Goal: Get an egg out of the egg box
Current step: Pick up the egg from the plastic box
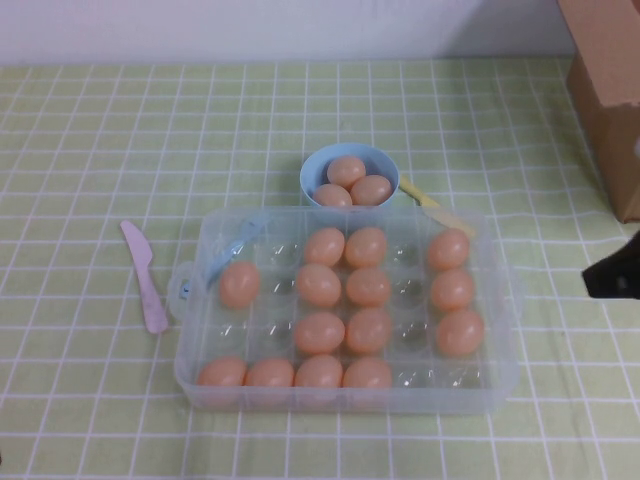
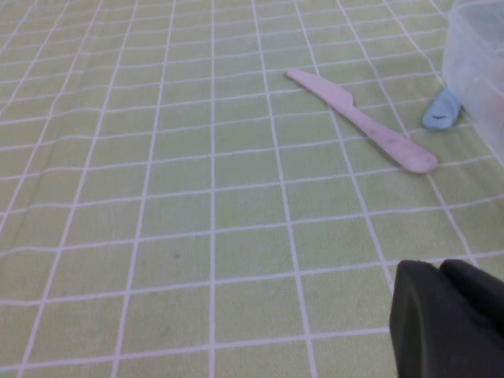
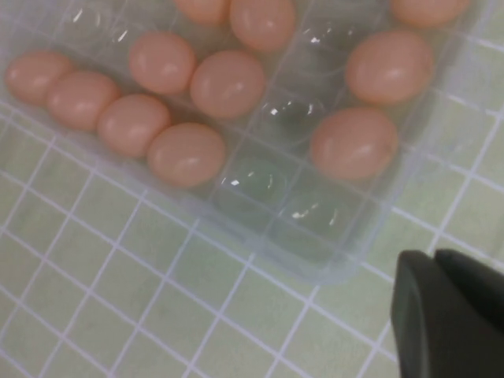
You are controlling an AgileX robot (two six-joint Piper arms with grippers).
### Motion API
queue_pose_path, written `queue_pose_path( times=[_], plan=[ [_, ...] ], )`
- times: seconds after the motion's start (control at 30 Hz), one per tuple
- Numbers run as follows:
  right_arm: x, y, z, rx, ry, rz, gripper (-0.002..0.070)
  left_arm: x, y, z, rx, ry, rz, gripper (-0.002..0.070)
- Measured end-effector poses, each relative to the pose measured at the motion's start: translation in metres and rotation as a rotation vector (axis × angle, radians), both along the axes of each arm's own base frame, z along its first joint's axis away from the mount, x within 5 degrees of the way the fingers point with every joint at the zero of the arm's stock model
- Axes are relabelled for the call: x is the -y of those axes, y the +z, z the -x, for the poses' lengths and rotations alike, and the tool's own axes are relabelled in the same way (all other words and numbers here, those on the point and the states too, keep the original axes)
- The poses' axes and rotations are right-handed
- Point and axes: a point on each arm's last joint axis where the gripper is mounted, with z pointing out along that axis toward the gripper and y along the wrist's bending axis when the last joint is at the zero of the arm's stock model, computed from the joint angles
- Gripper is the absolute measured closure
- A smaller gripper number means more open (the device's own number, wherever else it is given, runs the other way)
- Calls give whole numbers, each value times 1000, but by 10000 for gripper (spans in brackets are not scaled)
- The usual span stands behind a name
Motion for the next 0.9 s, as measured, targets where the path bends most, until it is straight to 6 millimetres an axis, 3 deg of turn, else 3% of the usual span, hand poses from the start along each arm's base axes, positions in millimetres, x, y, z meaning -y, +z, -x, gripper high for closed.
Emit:
queue_pose_path(
  times=[0.27, 0.5, 0.73, 0.8, 0.9],
  plan=[
    [-62, -10, -53, 0, 252, 165, 694, 0, 0, 0, 0, 0, 0, 679],
    [-119, -26, -81, 28, 463, 365, 694, 0, 0, 0, 0, 0, 0, 679],
    [-152, -54, -106, -20, 545, 422, 686, 0, 0, 0, 0, 0, 0, 679],
    [-160, -60, -109, -6, 585, 431, 648, 0, 0, 0, -2, 0, 0, 679],
    [-171, -62, -113, 26, 628, 425, 504, 0, 0, 0, -1, 0, 0, 679]
  ],
)
